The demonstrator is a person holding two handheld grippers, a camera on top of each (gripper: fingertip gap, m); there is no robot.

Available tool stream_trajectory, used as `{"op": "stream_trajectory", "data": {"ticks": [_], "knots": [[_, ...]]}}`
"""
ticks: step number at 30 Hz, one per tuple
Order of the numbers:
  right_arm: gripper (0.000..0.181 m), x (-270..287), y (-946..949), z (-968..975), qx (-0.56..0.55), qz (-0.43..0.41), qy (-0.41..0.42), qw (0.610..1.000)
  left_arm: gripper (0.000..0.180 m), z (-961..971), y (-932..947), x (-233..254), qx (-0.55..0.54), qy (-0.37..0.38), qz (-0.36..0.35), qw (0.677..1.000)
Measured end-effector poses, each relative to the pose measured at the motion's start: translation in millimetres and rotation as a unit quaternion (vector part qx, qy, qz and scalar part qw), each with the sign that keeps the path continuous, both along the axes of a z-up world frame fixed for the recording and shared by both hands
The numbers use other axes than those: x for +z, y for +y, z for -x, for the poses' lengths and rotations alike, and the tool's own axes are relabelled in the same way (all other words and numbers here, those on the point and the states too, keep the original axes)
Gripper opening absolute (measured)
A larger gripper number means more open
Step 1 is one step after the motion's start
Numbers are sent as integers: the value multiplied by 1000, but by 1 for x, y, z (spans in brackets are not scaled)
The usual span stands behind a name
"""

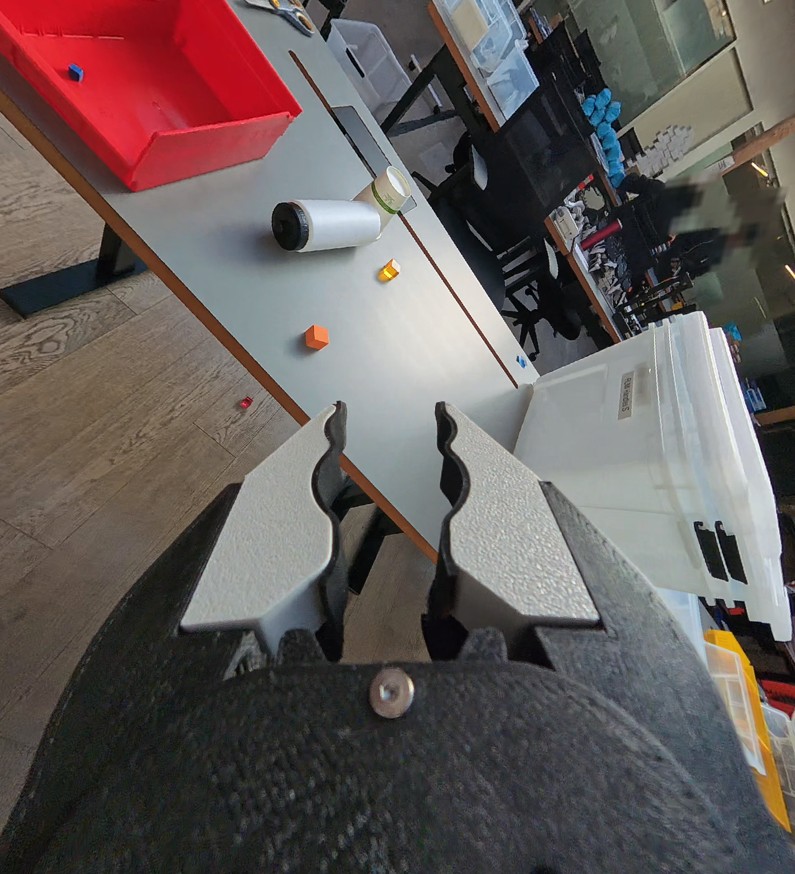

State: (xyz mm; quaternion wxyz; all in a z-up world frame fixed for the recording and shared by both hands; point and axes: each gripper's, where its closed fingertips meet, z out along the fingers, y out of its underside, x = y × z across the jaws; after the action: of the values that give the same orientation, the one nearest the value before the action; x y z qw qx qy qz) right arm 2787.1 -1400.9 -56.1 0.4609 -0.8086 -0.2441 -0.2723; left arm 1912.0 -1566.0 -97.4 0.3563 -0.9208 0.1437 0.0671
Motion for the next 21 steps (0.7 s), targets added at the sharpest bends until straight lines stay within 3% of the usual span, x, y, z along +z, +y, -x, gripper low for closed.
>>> {"op": "stream_trajectory", "data": {"ticks": [4, 8, 11, 15, 21], "knots": [[35, -31, 4, -18, -75, -28, 69, 994, 59, 4, 40, -52, 53, -126, 14, 991], [34, -111, 41, -5, -160, -5, 143, 977, 56, 31, 76, -104, 146, -225, 33, 963], [32, -122, 114, 58, -132, -2, 179, 975, 51, 68, 115, -113, 188, -274, 30, 943], [32, -78, 231, 126, -78, -33, 172, 982, 50, 146, 192, -93, 204, -228, -1, 952], [33, -26, 359, 189, -138, -144, 201, 959, 51, 257, 359, -69, 154, -123, -48, 979]]}}
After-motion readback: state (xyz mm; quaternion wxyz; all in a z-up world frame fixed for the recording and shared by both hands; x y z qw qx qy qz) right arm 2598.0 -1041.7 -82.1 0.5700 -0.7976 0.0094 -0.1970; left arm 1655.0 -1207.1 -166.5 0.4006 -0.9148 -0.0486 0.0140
